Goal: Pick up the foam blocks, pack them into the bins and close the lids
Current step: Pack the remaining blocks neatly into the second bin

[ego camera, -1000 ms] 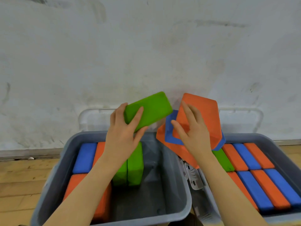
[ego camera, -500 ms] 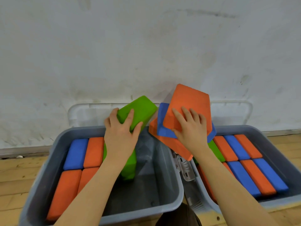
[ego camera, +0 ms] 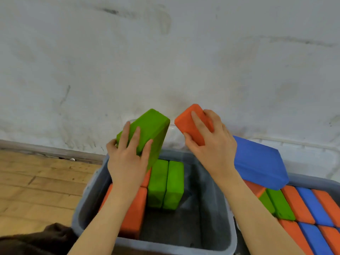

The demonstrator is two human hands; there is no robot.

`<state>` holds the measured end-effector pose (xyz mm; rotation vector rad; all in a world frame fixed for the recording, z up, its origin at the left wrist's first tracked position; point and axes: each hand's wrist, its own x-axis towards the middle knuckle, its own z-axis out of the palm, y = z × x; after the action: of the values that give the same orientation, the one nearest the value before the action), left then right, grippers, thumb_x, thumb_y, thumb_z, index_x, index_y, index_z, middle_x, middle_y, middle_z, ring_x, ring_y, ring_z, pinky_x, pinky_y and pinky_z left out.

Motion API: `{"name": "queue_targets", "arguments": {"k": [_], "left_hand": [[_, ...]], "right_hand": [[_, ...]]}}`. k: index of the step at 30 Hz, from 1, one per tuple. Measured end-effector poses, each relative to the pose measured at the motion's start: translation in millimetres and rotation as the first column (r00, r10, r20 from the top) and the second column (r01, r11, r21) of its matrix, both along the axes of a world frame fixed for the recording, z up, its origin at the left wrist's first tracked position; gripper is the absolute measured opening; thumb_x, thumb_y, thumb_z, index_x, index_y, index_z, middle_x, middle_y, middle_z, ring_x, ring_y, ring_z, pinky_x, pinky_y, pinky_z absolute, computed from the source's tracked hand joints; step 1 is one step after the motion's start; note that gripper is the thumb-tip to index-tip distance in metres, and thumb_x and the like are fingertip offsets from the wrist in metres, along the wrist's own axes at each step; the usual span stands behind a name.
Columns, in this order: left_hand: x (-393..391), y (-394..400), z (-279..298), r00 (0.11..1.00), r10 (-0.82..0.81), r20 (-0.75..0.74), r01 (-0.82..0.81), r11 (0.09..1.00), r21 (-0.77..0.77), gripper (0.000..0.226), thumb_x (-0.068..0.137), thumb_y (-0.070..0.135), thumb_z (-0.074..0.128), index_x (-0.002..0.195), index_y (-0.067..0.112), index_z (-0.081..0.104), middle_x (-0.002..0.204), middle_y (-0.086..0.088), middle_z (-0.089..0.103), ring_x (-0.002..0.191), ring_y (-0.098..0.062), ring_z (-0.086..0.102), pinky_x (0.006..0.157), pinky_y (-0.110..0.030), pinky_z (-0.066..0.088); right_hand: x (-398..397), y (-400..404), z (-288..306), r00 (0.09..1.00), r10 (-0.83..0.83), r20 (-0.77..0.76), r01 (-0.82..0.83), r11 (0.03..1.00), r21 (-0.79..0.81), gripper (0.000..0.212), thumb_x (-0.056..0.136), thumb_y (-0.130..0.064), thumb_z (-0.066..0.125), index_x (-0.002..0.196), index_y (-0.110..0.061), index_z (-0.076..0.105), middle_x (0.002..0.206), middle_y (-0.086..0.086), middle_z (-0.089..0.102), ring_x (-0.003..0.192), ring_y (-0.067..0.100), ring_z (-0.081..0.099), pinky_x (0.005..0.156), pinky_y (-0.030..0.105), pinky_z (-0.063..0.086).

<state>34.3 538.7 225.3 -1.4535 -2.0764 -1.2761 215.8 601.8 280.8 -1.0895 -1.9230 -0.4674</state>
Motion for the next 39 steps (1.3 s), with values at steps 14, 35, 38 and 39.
{"name": "queue_targets", "arguments": {"k": [14,35,38,39], "left_hand": [[-33,-11,-31,0.998,0.047,-0.041,-0.057,0.959,-0.277,0.063,0.084,0.056,0.038,0.121,0.011,0.063,0.133,-0.011,0.054,0.093,-0.049,0.051,0.057,-0.044,0.050],[-13,-14,-4,0.975,-0.179,-0.134,0.099,0.882,-0.461,0.060,0.084,0.052,0.037,0.132,0.021,0.054,0.141,0.005,0.048,0.101,-0.044,0.051,0.067,-0.039,0.049],[7,-24,7,0.992,-0.113,-0.061,0.080,0.917,-0.390,0.054,0.086,0.052,0.044,0.134,0.028,0.052,0.142,0.011,0.045,0.108,-0.037,0.048,0.077,-0.040,0.048],[15,-25,11,0.994,-0.102,-0.036,0.079,0.911,-0.404,0.051,0.088,0.051,0.047,0.135,0.032,0.049,0.144,0.014,0.042,0.113,-0.034,0.045,0.081,-0.040,0.047]], "right_hand": [[-59,1,-57,0.997,-0.035,-0.071,-0.022,0.738,-0.674,0.054,0.088,-0.052,0.049,0.138,-0.033,0.039,0.143,-0.009,0.028,0.117,0.022,0.049,0.077,0.035,0.037],[-15,-4,-43,0.958,0.274,0.088,-0.118,0.655,-0.747,0.066,0.084,-0.047,0.057,0.143,-0.041,0.029,0.158,-0.009,0.001,0.136,0.021,0.032,0.096,0.043,0.044],[-6,-24,-31,0.984,0.180,0.007,-0.118,0.677,-0.726,0.063,0.083,-0.048,0.058,0.141,-0.038,0.036,0.157,-0.012,0.008,0.134,0.016,0.035,0.097,0.036,0.041],[0,-31,-28,0.988,0.156,-0.006,-0.111,0.674,-0.730,0.062,0.082,-0.049,0.058,0.140,-0.038,0.038,0.156,-0.014,0.010,0.133,0.014,0.036,0.096,0.035,0.039]]}}
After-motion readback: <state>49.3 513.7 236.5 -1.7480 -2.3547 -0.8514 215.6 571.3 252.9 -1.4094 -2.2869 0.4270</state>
